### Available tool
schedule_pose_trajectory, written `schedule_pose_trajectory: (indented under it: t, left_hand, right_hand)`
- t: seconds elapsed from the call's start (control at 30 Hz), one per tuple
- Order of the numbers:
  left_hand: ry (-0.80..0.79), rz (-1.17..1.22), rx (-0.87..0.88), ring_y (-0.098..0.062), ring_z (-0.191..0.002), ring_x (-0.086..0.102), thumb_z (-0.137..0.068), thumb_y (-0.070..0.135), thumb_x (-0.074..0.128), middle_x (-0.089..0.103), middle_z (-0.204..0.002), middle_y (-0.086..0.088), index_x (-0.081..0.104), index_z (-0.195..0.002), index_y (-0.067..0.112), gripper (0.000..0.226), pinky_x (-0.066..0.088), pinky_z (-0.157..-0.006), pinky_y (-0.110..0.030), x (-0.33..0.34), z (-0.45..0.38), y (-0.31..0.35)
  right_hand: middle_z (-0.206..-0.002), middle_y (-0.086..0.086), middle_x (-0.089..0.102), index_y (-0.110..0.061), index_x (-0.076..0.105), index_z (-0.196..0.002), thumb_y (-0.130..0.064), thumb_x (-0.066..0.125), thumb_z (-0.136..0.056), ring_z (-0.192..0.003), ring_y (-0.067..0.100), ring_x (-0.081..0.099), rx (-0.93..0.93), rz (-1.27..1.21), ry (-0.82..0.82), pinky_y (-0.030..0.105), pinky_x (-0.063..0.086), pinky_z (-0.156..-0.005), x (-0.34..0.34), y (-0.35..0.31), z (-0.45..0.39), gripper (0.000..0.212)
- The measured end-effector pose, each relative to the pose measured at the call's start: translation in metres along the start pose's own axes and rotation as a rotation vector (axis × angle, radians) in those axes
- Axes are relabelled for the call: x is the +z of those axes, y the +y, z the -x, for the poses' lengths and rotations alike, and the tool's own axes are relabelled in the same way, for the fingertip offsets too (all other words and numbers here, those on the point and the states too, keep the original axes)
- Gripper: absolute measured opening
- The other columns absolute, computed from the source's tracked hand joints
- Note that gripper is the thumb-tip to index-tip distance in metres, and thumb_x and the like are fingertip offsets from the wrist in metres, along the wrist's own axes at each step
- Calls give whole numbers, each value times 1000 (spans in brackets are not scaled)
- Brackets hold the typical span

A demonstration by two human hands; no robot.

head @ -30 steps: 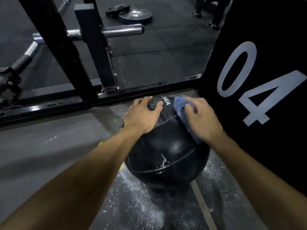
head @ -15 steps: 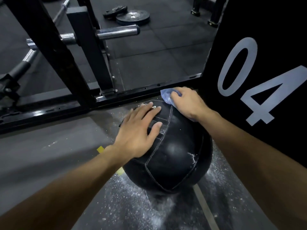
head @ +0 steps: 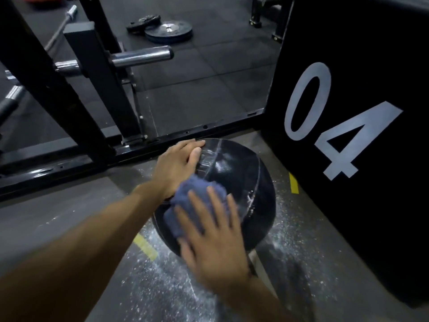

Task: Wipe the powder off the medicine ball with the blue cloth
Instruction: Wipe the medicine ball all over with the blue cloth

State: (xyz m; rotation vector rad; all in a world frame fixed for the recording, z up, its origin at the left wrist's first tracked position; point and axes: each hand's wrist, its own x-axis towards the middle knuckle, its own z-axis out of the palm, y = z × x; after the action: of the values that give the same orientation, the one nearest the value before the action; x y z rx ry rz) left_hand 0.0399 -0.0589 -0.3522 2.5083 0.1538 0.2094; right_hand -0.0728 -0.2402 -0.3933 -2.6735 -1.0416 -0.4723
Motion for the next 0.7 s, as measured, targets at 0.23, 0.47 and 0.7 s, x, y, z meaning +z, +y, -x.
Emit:
schedule_pose_trajectory:
  t: [0.23,0.47,0.7]
  left_hand:
    - [72,84,65,-17,-139,53,-104,53,33,60,-148,4,67,-140,31,54,38,-119,-42,2,8,-20]
    - [111,26,26,-11,-138,49,-108,44,38,60,-146,11,66,-140,34,44,36,-118,-37,12,12,1]
    - [117,-75,-47,-16,-138,50,-109,47,30,57,-148,10,61,-142,38,46,37,-117,-43,14,6,10]
  right_hand:
    - [-174,7,25,-32,37,-162,-42,50,-94,-162,38,17,-36,13,46,69,13,-126,-9,43,-8,70]
    - [-116,12,72,-22,72,-105,-37,46,-93,-121,39,66,881,-612,-40,48,52,-99,-10,162,-78,33]
    - [-129,4,67,-22,66,-127,-49,42,-95,-119,24,64,1212,-996,150,46,49,-104,-9,127,-35,48]
